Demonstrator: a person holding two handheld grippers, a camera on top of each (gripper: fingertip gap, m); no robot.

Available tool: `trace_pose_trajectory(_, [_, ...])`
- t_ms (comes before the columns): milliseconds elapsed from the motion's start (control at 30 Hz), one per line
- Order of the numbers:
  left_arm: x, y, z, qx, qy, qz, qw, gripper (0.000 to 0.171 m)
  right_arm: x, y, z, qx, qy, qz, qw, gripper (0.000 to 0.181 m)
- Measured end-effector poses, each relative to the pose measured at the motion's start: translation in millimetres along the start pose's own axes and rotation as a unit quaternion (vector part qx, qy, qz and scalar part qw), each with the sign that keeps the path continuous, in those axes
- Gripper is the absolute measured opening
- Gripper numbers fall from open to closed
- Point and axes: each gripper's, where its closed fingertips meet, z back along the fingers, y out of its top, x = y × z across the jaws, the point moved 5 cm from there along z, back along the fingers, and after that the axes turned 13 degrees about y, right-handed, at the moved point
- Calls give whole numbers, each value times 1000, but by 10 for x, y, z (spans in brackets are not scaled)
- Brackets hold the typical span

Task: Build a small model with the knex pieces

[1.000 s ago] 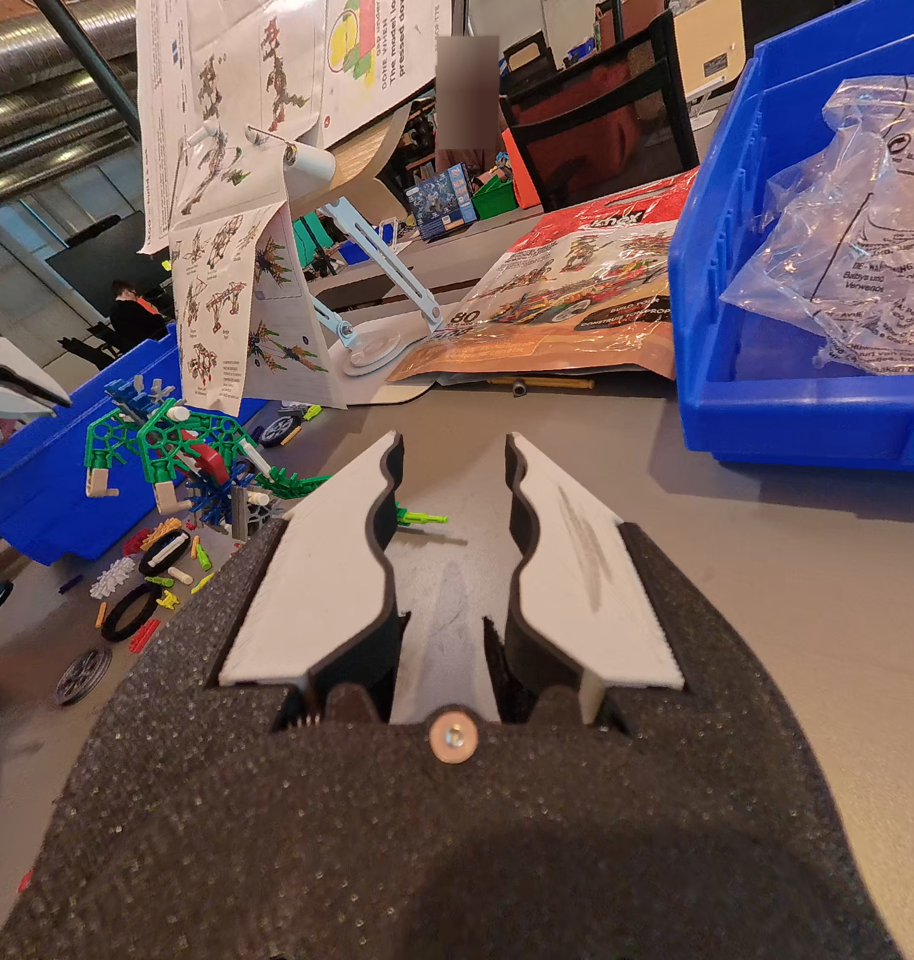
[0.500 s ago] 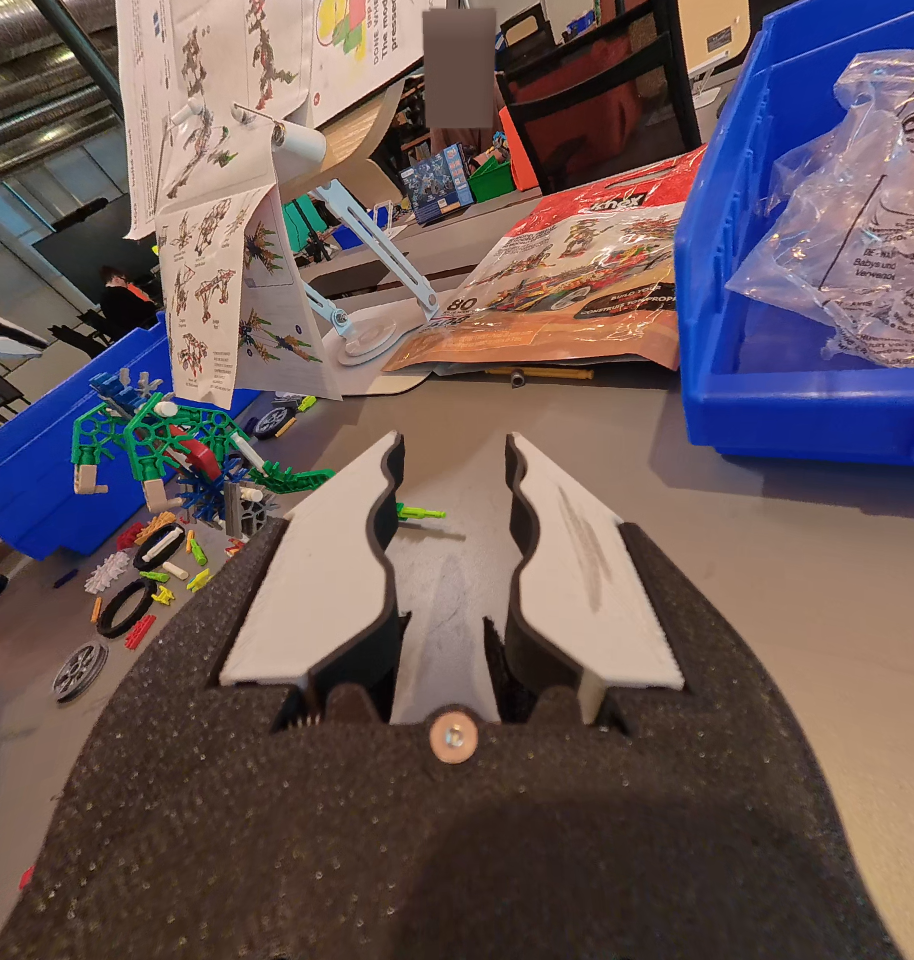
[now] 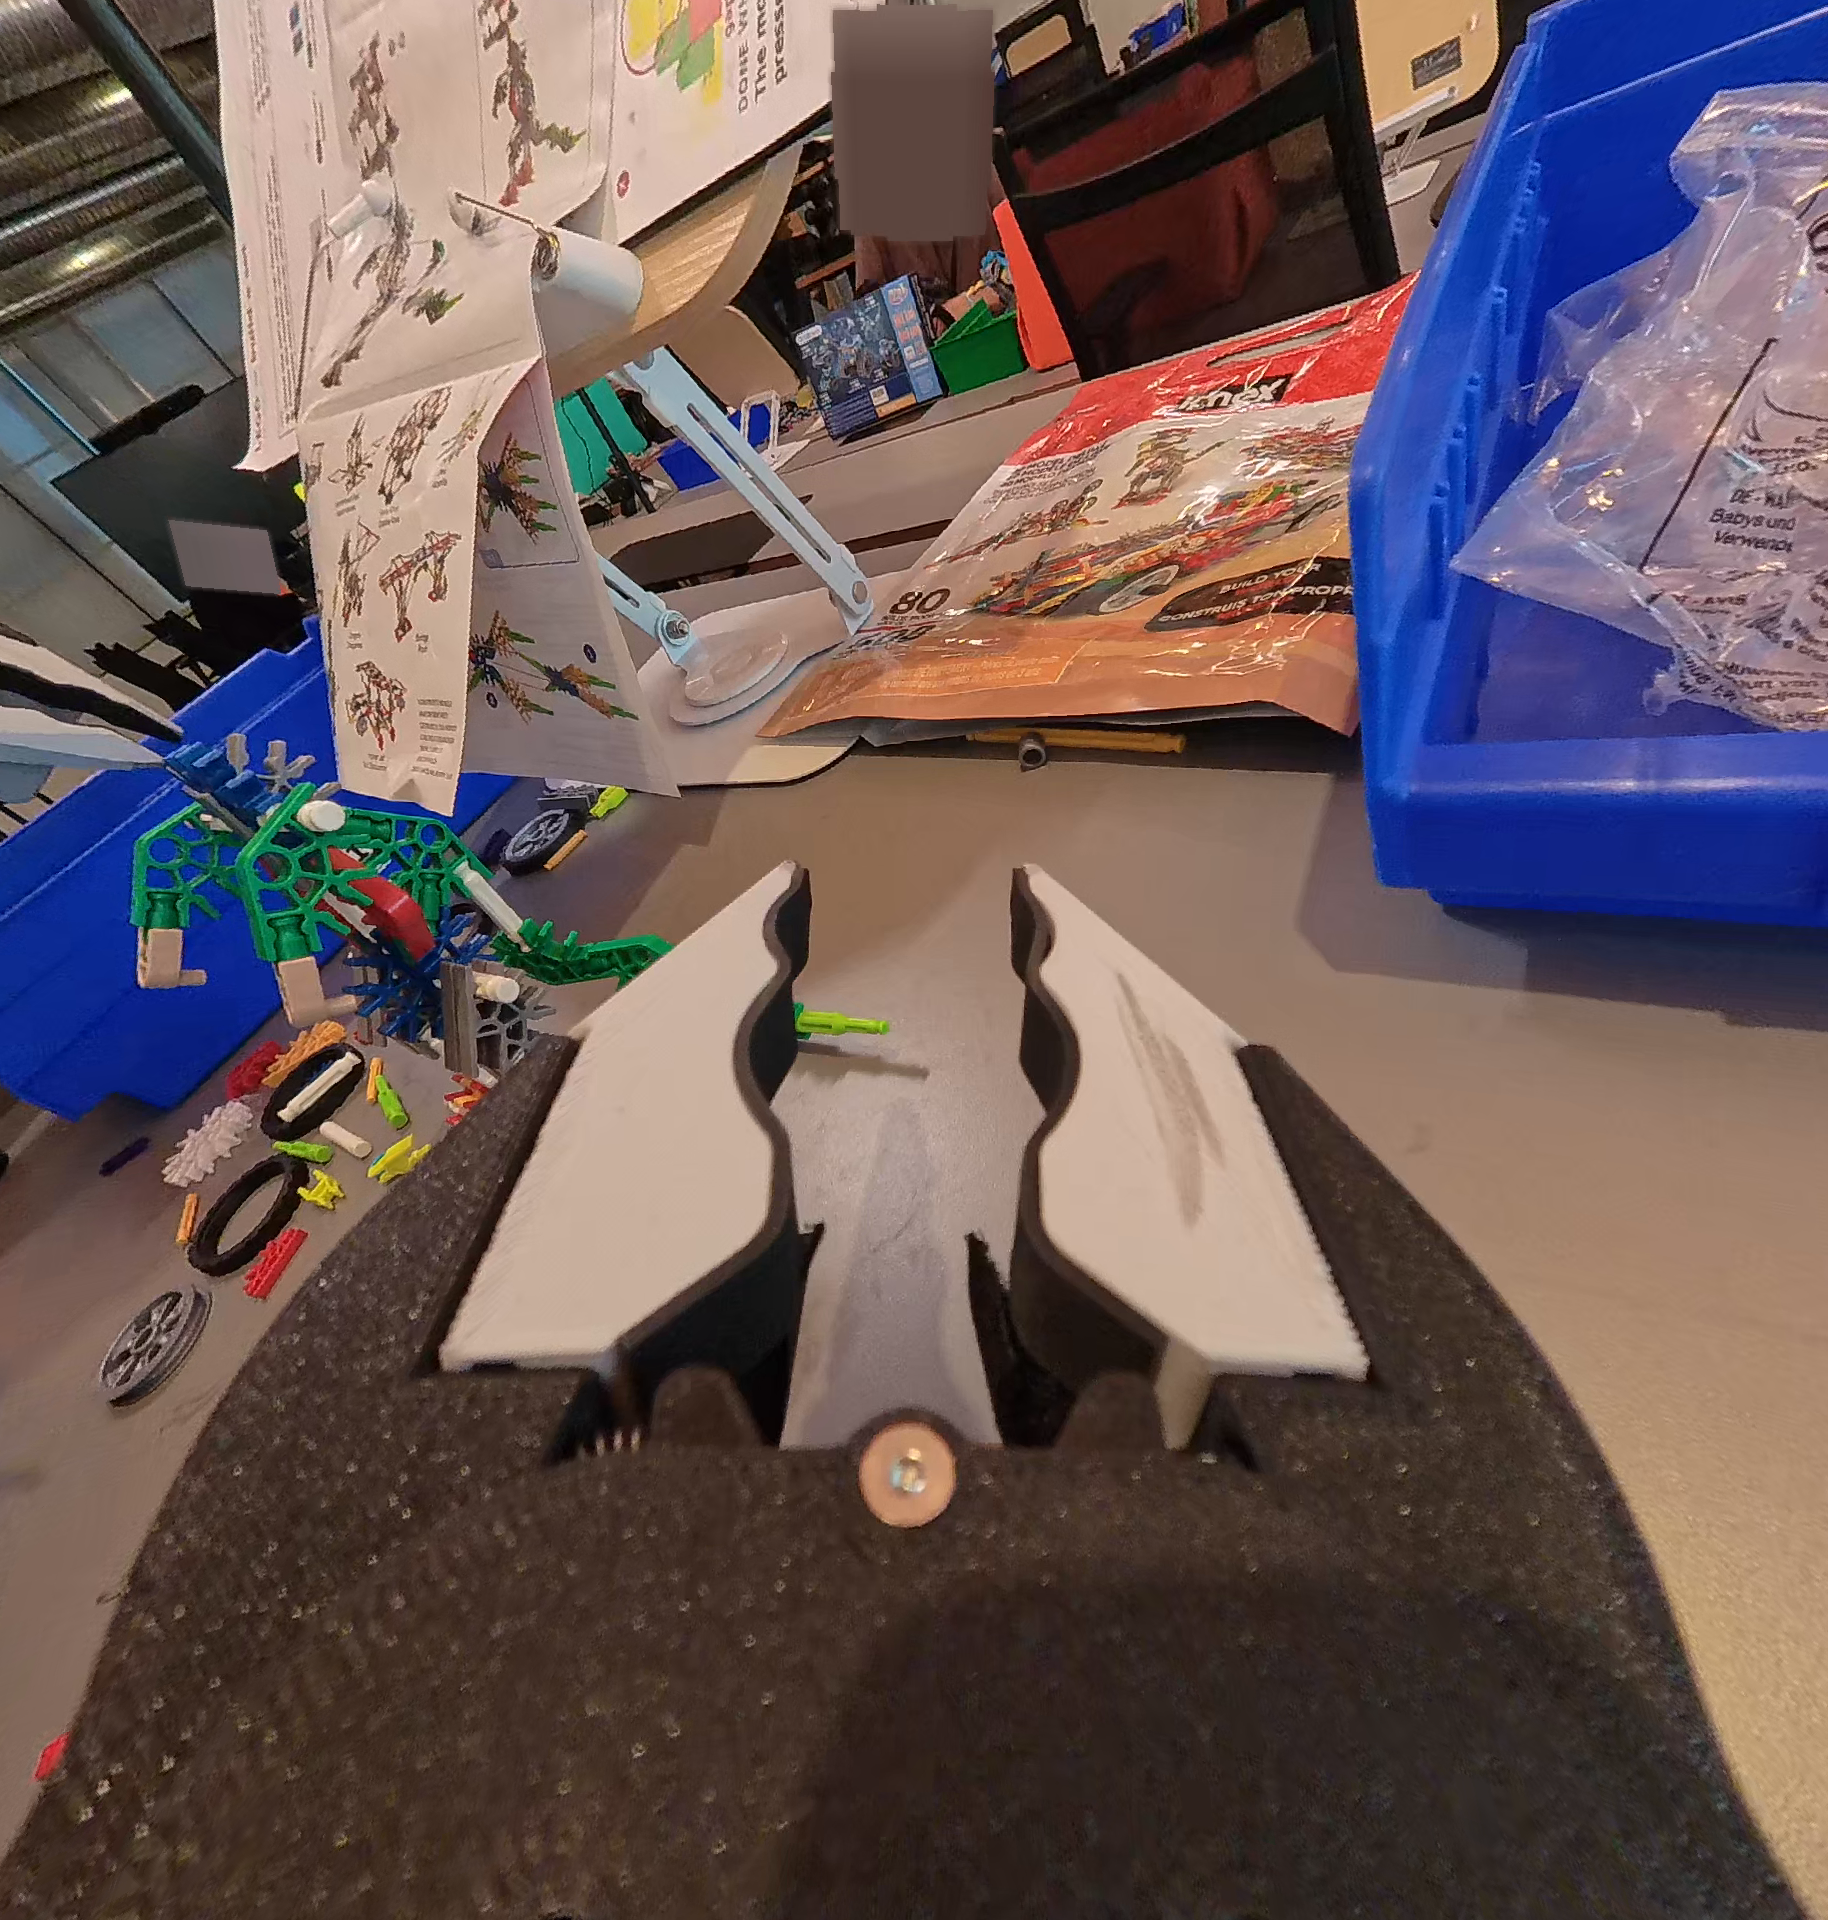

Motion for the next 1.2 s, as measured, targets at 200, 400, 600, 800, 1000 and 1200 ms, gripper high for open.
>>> trace_pose_trajectory(200, [36, -148, 63, -42, -36, -16, 998, 18, 2, -1, -2, -1, 0, -1, 1000, 38])
trace_pose_trajectory(400, [187, -325, 62, -85, -75, -39, 993, 18, 4, -3, -6, -3, -1, -1, 1000, 38])
trace_pose_trajectory(600, [136, -421, 139, -107, -71, -45, 991, 19, 3, -3, -5, -2, -2, 0, 1000, 38])
trace_pose_trajectory(800, [123, -450, 173, -115, -74, -47, 989, 18, 2, -1, -3, -1, -2, 0, 1000, 38])
trace_pose_trajectory(1000, [330, -463, 70, -123, -109, -55, 985, 19, 0, 1, 0, 0, -2, 1, 1000, 38])
trace_pose_trajectory(1200, [465, -446, -28, -128, -124, -66, 982, 20, -1, 2, 2, 1, 0, 1, 1000, 38])
